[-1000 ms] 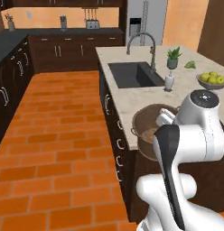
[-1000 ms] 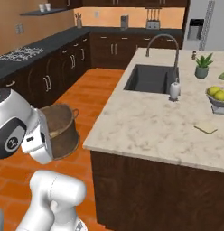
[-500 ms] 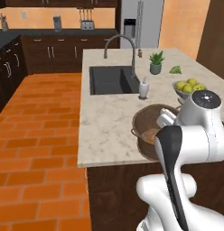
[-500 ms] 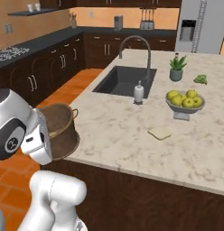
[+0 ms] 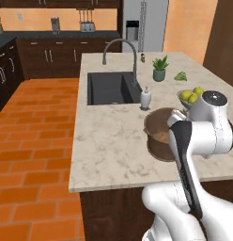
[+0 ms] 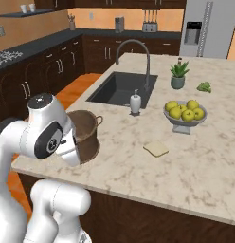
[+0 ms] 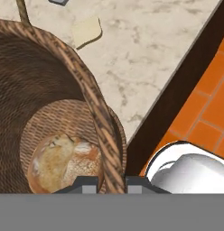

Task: Open the cabinet, pick up the bread from the cabinet and place it in the basket. Then move the basket to the dining counter.

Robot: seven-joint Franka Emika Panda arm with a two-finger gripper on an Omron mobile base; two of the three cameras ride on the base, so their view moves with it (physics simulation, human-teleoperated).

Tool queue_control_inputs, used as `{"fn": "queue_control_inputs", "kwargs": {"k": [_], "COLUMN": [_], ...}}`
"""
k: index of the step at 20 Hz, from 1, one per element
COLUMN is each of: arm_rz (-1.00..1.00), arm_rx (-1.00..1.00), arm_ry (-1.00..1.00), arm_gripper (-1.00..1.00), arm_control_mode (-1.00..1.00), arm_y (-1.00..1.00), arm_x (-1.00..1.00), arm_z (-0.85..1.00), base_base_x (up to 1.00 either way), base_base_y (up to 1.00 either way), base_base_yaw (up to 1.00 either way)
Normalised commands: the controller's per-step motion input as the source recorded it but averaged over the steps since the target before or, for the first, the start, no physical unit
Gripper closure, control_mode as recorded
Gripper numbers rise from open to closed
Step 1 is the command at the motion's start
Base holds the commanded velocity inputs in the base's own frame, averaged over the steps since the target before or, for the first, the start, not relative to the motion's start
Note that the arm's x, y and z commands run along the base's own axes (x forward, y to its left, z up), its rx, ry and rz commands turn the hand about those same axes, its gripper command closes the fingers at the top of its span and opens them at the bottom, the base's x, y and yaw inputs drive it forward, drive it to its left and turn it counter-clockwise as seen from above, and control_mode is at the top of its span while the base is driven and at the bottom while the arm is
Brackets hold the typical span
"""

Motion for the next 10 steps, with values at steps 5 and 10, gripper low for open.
{"fn": "queue_control_inputs", "kwargs": {"k": [5, 10], "arm_rz": [0.0, 0.01], "arm_rx": [0.06, 0.02], "arm_ry": [0.01, 0.01], "arm_gripper": [1.0, 1.0], "arm_control_mode": [-1.0, -1.0], "arm_y": [-0.46, -0.11], "arm_x": [1.0, 0.8], "arm_z": [-0.57, -0.43], "base_base_x": [0.0, 0.0], "base_base_y": [0.0, 0.0], "base_base_yaw": [0.0, 0.0]}}
